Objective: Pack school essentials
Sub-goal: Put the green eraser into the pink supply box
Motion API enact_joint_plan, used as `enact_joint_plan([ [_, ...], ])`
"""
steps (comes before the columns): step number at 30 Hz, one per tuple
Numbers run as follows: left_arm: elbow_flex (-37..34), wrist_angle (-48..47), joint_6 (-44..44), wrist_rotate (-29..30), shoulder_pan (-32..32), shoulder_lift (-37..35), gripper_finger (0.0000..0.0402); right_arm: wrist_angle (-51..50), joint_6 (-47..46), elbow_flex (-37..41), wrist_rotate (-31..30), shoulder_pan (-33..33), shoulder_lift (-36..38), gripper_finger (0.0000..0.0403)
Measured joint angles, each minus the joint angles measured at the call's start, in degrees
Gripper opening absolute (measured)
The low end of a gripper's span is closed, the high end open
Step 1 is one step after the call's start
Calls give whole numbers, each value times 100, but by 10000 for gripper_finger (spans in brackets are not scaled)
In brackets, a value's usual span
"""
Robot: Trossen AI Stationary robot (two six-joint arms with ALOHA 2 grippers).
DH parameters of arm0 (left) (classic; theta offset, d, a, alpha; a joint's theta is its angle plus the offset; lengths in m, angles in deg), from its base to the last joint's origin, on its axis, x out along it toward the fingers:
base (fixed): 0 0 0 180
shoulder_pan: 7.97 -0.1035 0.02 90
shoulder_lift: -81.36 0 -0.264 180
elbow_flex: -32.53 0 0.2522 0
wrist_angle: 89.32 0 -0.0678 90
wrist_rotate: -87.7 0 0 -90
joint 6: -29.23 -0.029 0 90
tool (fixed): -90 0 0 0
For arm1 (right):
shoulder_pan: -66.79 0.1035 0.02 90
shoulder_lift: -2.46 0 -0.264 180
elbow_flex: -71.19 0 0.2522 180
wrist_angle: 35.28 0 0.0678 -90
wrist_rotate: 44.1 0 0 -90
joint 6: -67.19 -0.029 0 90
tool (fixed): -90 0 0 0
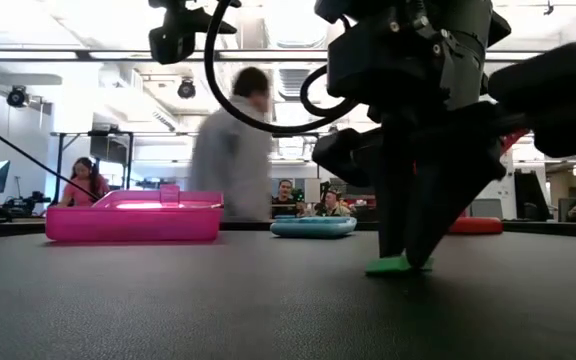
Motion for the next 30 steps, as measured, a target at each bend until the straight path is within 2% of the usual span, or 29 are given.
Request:
enact_joint_plan([
  [6, -9, 28, -3, 0, 0, 0, 130, -221, -272, 51, -67, 0, 323, 45],
  [16, -57, 26, -20, -2, 7, 2, 130, -520, -512, 37, -194, -37, 1305, 45],
  [25, -259, 148, 212, -54, 104, 337, 130, -506, -480, 33, -1606, -119, 2345, 45],
  [30, -394, 1117, 597, -282, 129, 746, 130, -456, -507, 28, -2672, -288, 2699, 45],
])
